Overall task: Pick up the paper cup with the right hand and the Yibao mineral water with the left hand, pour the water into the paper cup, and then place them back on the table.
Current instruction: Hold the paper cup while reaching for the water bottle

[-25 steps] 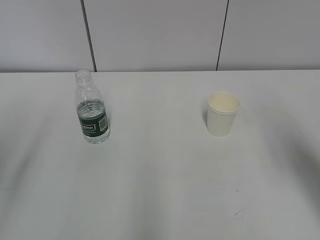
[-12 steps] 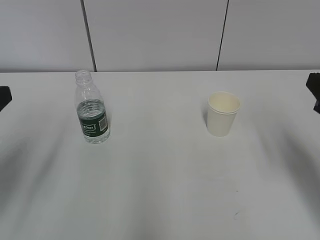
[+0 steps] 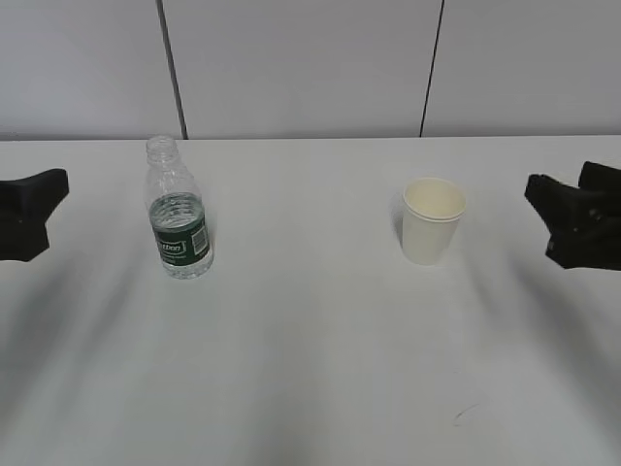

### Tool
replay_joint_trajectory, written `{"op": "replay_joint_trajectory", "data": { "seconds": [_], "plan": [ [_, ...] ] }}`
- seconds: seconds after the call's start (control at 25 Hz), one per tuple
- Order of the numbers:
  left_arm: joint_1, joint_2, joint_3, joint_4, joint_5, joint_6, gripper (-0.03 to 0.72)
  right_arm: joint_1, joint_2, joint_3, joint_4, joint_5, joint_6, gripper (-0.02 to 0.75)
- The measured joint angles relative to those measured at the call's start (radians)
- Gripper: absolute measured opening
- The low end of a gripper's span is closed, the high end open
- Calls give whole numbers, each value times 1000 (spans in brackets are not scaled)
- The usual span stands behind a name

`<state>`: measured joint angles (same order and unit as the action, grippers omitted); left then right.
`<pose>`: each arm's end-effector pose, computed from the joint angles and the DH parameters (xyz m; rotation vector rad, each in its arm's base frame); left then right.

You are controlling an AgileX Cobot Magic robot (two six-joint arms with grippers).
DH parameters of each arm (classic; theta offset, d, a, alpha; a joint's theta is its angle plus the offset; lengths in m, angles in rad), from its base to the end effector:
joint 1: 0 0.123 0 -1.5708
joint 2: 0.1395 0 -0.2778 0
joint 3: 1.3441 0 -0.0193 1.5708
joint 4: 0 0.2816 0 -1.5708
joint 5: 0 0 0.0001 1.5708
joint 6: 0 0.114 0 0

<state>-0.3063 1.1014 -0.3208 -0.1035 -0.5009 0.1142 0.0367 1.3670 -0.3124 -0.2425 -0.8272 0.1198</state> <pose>0.2406 -0.0702 0.1985 0.2545 1.7497 -0.1615 0.2678 0.0300 0.1619 -0.2023 1.7136 0.1463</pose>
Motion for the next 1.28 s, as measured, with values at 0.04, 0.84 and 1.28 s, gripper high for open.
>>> {"op": "replay_joint_trajectory", "data": {
  "seconds": [0.04,0.84,1.28],
  "plan": [
    [0,18,0,29,-16,-11,531,0,30,0,-12,-28,2,490],
    [0,293,-3,218,-318,-67,531,0,394,-8,-32,-310,10,490],
    [0,352,-3,221,-388,-67,531,0,433,-8,-32,-314,28,578]
  ]
}}
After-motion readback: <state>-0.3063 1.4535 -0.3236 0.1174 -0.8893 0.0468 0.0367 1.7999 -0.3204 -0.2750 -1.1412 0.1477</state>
